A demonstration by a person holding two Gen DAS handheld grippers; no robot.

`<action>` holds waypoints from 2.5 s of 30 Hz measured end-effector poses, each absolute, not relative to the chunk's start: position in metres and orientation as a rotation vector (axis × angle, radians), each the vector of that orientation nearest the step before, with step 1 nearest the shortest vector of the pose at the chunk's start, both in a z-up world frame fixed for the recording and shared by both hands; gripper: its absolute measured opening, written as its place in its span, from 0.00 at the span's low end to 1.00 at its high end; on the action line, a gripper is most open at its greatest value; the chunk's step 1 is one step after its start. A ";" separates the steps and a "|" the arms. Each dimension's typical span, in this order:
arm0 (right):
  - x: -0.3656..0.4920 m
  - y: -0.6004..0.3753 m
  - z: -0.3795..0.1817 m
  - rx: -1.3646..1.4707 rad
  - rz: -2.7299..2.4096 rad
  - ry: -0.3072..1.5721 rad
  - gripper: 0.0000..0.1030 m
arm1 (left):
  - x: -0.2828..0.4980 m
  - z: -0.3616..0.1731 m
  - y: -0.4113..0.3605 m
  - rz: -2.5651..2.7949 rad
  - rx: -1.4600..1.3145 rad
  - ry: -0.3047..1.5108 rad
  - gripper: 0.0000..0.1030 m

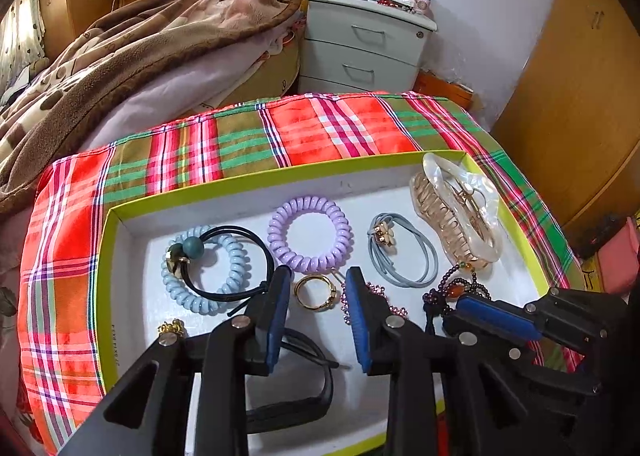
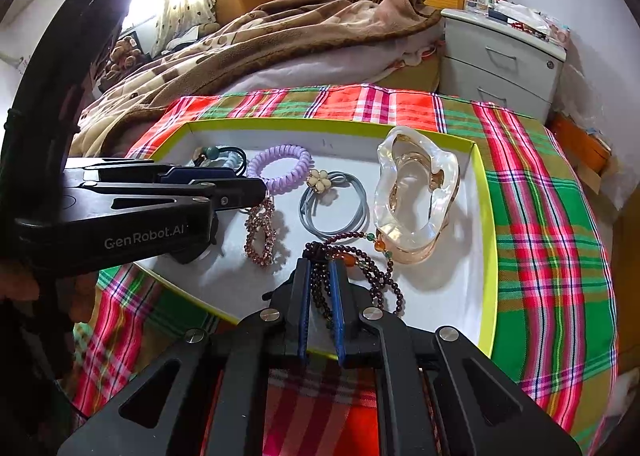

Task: Organize jewelry

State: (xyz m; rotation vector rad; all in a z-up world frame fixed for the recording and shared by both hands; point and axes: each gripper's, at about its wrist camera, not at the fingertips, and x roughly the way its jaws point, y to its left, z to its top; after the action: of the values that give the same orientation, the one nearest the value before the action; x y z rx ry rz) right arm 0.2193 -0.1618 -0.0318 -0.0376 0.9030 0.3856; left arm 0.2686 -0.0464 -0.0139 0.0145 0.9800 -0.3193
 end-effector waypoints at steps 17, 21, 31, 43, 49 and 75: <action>0.200 -0.160 -0.015 -0.010 0.356 0.847 0.26 | 0.243 0.008 -0.037 -0.291 0.003 0.932 0.40; 0.188 -0.160 -0.005 0.001 0.312 0.814 0.30 | 0.226 0.017 -0.031 -0.244 -0.001 0.903 0.44; 0.155 -0.154 0.012 0.029 0.248 0.746 0.35 | 0.177 0.030 -0.020 -0.136 0.018 0.820 0.44; 0.123 -0.143 0.021 -0.005 0.172 0.698 0.36 | 0.129 0.035 -0.014 -0.044 0.011 0.767 0.44; 0.116 -0.143 0.021 0.008 0.169 0.694 0.36 | 0.117 0.036 -0.014 -0.049 0.016 0.753 0.44; 0.108 -0.140 0.024 0.023 0.166 0.690 0.36 | 0.109 0.034 -0.010 -0.052 -0.006 0.764 0.44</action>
State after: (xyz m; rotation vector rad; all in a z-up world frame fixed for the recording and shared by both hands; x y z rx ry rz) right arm 0.1076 -0.1398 0.0241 0.0233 0.6897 0.1662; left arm 0.1087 -0.0098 0.0339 -0.0063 0.7644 -0.0518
